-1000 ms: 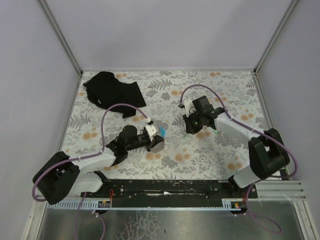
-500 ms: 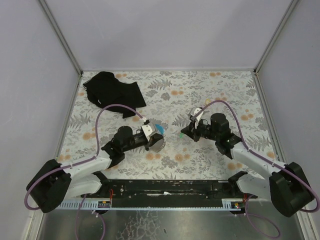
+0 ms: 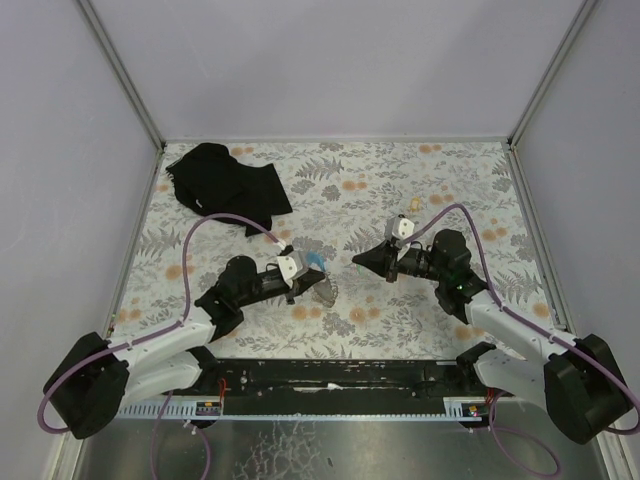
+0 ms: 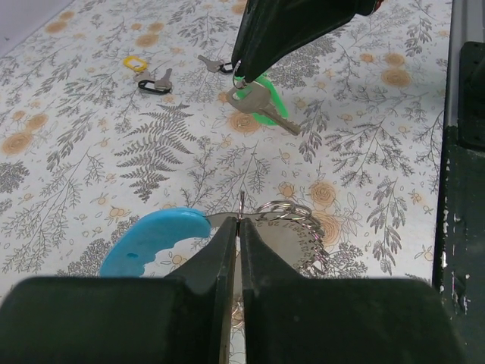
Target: Put the keys on the keyring
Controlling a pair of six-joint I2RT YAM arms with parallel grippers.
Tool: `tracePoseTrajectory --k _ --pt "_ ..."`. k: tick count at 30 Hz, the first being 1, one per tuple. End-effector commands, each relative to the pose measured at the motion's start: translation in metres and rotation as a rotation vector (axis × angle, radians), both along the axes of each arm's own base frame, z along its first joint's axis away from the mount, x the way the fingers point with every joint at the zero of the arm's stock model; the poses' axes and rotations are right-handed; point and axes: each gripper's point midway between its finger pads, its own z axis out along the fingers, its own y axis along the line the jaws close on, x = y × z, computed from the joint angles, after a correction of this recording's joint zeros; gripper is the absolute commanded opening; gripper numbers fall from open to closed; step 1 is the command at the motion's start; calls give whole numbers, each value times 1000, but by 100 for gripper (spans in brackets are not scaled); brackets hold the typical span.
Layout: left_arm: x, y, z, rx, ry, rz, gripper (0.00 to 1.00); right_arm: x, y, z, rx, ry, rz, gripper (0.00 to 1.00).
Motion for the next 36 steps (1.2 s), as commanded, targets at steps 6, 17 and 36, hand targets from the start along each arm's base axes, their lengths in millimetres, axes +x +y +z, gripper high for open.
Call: tracePoseTrajectory --k 6,17,36 --pt "-9 -8 -12 61 -38 -114 0 -20 15 13 35 -85 210 0" --pt "-13 -15 -17 74 -23 -173 0 -33 19 -6 -36 -63 317 0" --pt "-13 -20 -5 -55 47 -145 0 -32 24 -20 -112 -112 252 0"
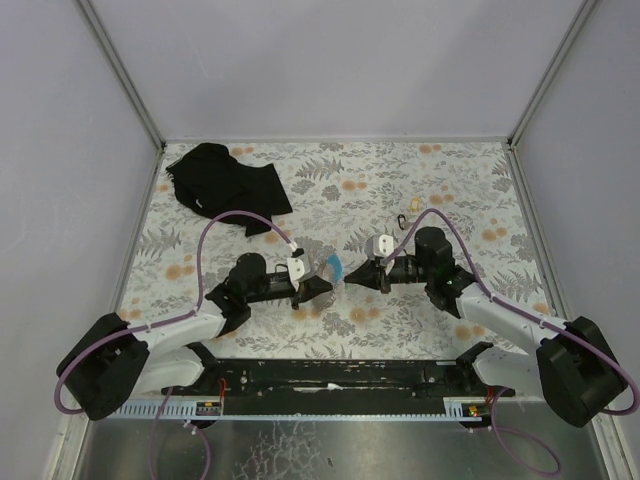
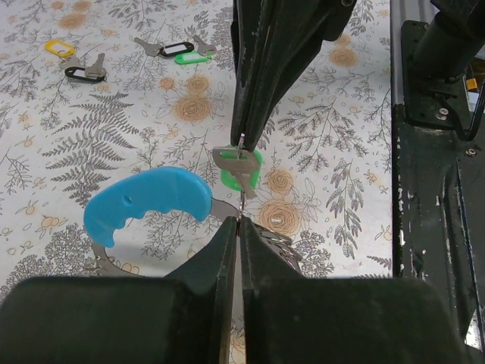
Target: Put the keys on the keyring
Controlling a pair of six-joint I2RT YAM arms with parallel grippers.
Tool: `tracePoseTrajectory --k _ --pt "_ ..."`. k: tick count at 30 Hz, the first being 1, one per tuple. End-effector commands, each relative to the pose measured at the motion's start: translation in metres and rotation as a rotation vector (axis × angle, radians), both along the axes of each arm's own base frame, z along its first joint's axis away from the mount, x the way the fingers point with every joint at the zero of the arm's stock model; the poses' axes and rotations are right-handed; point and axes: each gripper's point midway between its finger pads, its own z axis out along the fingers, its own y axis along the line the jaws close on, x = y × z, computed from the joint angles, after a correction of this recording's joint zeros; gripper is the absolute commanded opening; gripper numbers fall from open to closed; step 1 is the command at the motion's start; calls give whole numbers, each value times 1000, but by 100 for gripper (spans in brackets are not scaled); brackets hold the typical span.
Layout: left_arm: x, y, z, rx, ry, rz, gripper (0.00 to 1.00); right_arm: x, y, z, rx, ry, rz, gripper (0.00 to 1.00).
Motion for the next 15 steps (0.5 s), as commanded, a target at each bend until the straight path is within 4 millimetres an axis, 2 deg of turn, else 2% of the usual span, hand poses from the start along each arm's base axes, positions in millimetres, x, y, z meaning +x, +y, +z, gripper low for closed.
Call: tracePoseTrajectory --k 1,15 --pt "4 -3 17 -77 -27 11 0 3 4 11 11 -64 -4 0" --pt "6 -2 20 -123 6 37 0 0 6 10 7 -86 -6 0"
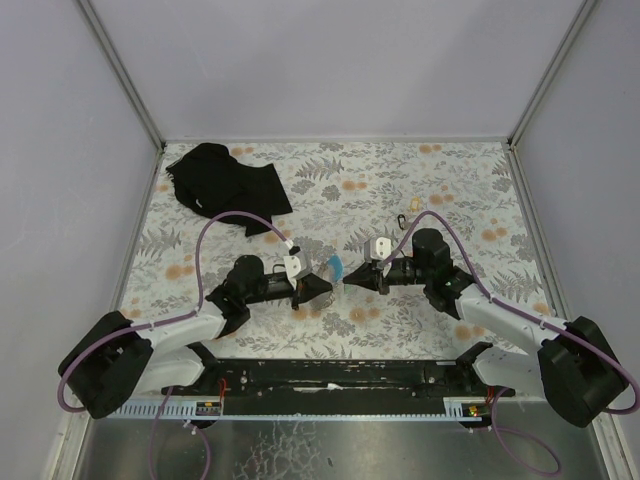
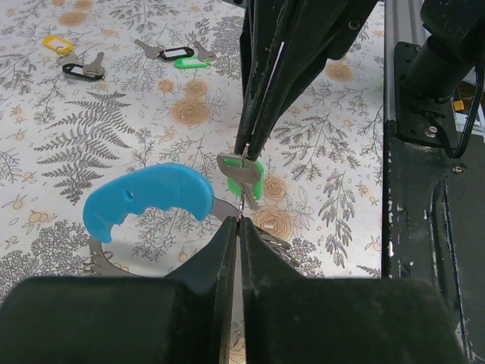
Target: Put the keys on the keyring
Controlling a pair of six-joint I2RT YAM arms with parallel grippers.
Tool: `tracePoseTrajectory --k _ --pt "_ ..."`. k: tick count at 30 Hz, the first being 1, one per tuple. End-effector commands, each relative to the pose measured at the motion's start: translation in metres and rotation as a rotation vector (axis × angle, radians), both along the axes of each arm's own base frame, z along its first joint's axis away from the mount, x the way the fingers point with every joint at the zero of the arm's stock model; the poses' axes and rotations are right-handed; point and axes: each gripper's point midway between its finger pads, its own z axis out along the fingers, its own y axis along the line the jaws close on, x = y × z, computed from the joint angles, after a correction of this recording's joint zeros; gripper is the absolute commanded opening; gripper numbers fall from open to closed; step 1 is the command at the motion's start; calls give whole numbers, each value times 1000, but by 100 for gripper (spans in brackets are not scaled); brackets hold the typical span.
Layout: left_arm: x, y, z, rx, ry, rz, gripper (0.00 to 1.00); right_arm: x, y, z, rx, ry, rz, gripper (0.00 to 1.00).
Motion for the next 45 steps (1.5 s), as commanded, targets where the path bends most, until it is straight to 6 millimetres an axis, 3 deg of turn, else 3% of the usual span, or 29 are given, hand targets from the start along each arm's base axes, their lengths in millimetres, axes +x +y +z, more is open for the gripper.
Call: tracePoseTrajectory --k 1,45 --pt "6 -2 18 -74 -47 19 0 1 4 16 32 -70 7 0" --pt "5 -7 17 -88 -17 -2 0 0 9 11 9 -53 22 0"
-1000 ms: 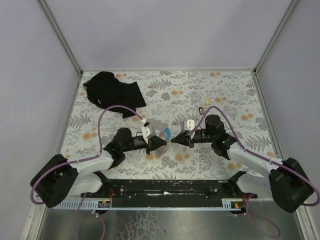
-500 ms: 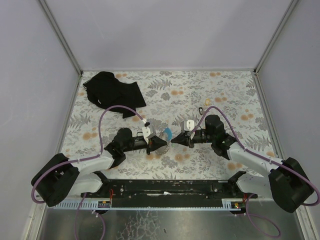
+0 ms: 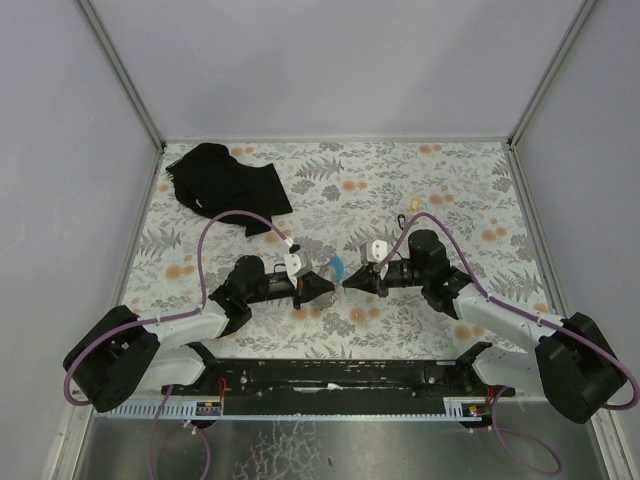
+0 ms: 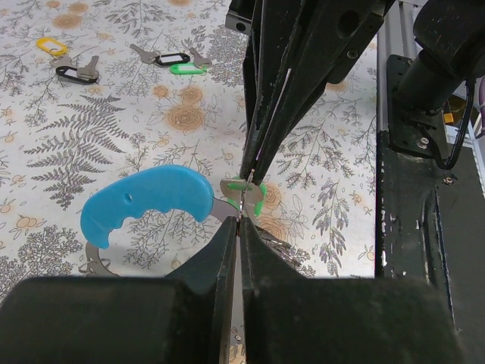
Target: Put the keys on the keyring
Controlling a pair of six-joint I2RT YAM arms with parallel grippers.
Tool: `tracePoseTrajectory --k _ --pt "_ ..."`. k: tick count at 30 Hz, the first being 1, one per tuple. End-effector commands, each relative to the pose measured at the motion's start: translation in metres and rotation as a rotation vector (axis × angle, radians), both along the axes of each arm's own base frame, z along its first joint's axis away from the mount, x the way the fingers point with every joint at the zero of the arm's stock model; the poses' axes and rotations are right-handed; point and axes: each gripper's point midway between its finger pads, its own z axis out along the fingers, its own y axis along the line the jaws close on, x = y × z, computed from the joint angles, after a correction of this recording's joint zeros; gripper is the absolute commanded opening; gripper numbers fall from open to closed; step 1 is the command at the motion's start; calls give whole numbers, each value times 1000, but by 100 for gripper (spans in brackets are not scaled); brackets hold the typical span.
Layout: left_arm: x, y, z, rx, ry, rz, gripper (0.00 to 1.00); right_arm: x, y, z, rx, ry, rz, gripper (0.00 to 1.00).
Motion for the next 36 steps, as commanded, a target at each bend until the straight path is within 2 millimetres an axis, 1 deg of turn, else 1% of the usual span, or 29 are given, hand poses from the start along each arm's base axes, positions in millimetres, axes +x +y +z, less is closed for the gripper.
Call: tracePoseTrajectory --k 1,25,36 --pt "3 -3 16 -54 -50 -5 0 3 7 23 44 -71 12 0" --pt "3 -4 17 -59 -47 -11 0 -1 9 26 61 -62 38 0" --pt "1 -5 17 -63 -51 -23 0 2 10 26 61 -57 26 0"
